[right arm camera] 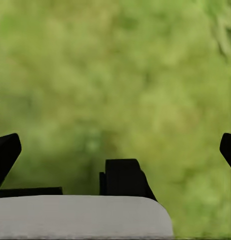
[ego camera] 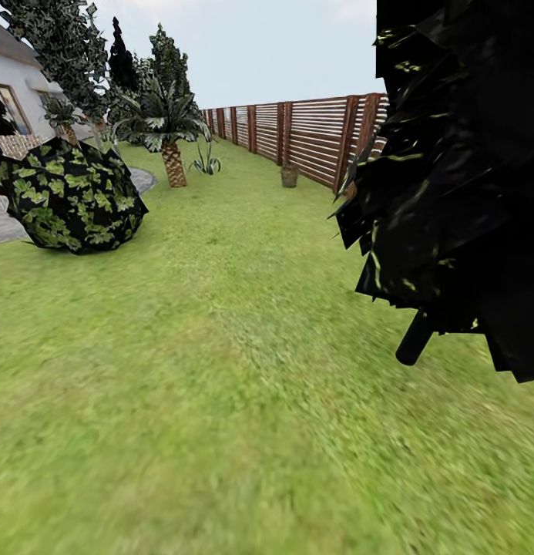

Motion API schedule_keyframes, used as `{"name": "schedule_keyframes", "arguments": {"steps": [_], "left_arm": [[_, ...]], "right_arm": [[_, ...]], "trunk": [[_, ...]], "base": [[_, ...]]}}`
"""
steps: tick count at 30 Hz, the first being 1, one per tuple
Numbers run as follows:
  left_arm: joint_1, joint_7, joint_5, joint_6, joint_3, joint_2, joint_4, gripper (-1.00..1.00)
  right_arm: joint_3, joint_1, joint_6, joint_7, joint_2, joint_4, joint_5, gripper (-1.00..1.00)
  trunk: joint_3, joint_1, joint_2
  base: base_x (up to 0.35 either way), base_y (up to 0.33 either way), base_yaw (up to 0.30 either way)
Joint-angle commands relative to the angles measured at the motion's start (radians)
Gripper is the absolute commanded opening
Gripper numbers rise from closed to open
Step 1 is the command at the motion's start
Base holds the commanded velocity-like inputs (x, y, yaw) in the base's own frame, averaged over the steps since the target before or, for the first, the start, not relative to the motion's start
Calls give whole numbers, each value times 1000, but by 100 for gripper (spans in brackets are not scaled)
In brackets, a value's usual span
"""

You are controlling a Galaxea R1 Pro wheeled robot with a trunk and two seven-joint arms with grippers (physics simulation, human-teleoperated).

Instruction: Take the three Easter eggs out of the wicker basket on the lawn in the garden, then place them on the lawn next to a single tree (choose any tree) so that all three eggs are next to the same tree and none are left in the basket.

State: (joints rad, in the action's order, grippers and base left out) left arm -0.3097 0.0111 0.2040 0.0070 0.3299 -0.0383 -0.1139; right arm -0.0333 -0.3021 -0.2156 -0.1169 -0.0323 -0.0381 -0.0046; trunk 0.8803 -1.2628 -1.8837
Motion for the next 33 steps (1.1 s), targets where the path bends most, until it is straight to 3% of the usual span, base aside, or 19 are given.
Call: {"name": "schedule_keyframes", "arguments": {"steps": [1, 10, 19, 33], "left_arm": [[0, 1, 11, 1, 0, 0, 6, 100], [1, 1, 10, 1, 9, 0, 39, 100], [1, -2, 9, 1, 10, 3, 55, 100], [1, -3, 9, -1, 13, 5, 56, 100]], "right_arm": [[-4, 0, -3, -4, -1, 5, 0, 100], [-5, 0, -2, -3, 3, 33, 0, 100], [-4, 0, -5, -3, 1, 32, 2, 100], [-6, 0, -5, -3, -4, 32, 5, 100]], "trunk": [[-3, 4, 7], [-31, 39, 70], [-31, 39, 70], [-31, 39, 70]], "base": [[0, 0, 0], [0, 0, 0], [12, 0, 0], [311, 0, 53]]}}
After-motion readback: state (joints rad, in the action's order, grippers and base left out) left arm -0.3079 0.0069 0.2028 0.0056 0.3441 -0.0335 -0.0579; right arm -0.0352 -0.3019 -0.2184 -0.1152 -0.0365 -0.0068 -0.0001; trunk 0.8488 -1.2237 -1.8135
